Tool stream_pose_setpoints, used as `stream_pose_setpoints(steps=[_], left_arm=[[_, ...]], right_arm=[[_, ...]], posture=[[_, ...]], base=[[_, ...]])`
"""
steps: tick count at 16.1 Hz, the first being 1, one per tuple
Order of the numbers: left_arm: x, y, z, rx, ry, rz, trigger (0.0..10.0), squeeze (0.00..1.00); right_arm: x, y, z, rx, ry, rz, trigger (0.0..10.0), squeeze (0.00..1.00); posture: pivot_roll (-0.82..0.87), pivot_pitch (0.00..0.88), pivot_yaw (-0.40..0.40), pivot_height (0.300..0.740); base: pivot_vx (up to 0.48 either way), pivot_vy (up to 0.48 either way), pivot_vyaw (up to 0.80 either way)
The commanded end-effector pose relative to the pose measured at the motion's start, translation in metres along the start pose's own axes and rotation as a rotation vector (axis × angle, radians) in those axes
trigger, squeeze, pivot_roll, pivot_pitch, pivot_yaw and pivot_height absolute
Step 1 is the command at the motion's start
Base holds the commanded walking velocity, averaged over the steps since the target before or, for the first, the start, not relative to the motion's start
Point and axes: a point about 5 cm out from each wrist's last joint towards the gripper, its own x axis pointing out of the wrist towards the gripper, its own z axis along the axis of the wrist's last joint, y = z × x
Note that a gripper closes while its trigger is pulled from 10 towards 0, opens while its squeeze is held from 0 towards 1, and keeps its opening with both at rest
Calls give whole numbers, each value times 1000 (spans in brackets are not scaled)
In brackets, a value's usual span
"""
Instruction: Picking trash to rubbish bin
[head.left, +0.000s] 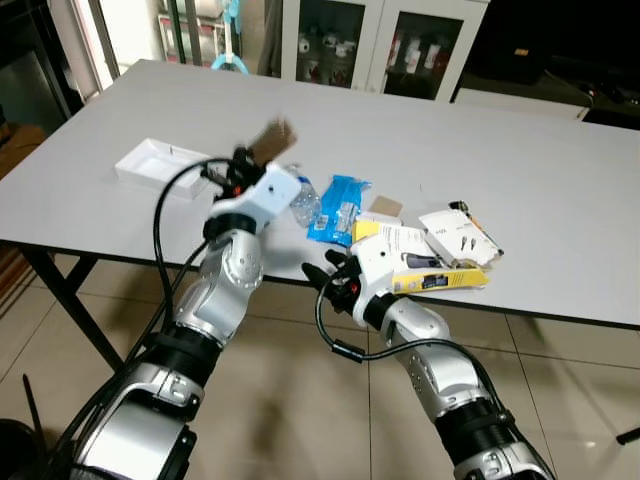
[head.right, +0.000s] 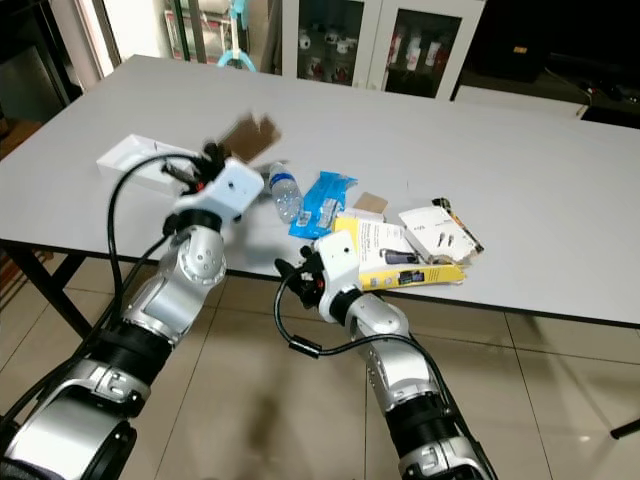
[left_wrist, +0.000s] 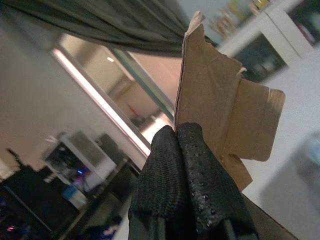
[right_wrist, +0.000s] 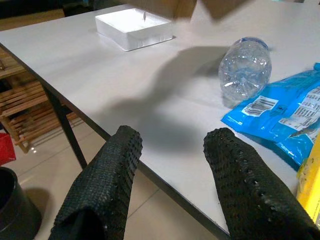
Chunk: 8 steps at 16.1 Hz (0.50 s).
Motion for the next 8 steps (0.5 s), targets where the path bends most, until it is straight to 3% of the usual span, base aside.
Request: stream_pose_setpoints(steps=[1, 5, 8], left_arm=[[4, 9, 8, -8, -36, 65, 10000, 0], [3, 21, 22, -38, -121, 153, 10000, 0], [-1, 11, 27, -262, -130, 71, 10000, 0]], right_arm=[[-1, -2, 3, 1, -19, -1, 10000, 0], [0, -3, 5, 3, -32, -4, 10000, 0], [0, -12, 14, 18, -94, -88, 10000, 0]], posture=[[8, 0, -76, 740], [11, 0, -76, 740], [11, 0, -78, 740]], base=[[0, 0, 0], [0, 0, 0], [0, 0, 0]])
